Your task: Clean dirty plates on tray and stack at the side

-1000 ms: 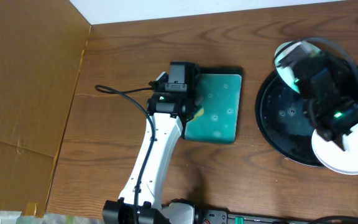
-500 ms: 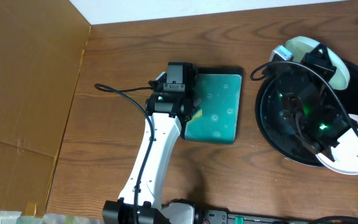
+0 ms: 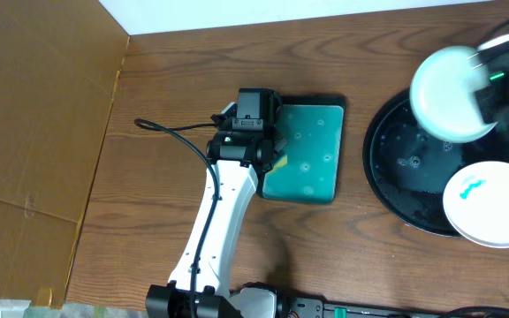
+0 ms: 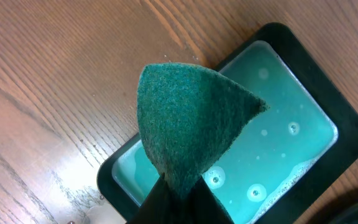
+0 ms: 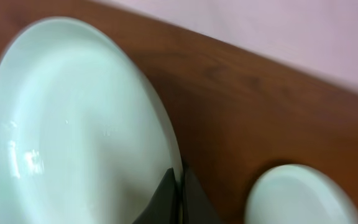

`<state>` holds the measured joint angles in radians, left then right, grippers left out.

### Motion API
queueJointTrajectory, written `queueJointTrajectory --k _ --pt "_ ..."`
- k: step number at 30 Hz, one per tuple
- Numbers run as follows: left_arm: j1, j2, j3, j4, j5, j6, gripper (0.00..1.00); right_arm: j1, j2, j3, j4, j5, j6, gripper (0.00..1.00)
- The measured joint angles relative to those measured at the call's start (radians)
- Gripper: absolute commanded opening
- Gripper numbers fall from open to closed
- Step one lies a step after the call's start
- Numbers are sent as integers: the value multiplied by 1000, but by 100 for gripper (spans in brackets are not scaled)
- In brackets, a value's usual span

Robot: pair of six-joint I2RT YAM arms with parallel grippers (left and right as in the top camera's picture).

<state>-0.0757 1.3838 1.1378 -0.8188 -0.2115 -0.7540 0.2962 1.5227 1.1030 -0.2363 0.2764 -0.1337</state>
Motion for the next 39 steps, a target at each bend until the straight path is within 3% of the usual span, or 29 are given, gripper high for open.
queueJointTrajectory --k 4,7,12,20,21,24,27,31,34,39 --pt "0 0 0 0 0 0 7 -304 -9 1 26 -367 206 1" --pt "0 0 0 0 0 0 7 -480 2 1 18 -484 291 1" --pt "0 0 0 0 0 0 7 -708 82 1 13 -537 457 2" --pt "0 0 0 1 0 0 7 -884 221 1 -42 -516 575 2" --pt "0 0 0 2 0 0 7 -889 232 1 -44 -514 579 8" --pt "0 0 0 7 0 0 7 -887 266 1 -42 -515 591 45" --pt "0 0 0 8 0 0 7 -887 293 1 -38 -516 603 67" --pt "0 0 0 8 0 0 7 -886 301 1 -32 -547 597 75" --pt "0 0 0 8 0 0 7 -886 281 1 -43 -595 595 99" --pt "0 0 0 8 0 0 7 -871 117 0 -195 -623 589 99"
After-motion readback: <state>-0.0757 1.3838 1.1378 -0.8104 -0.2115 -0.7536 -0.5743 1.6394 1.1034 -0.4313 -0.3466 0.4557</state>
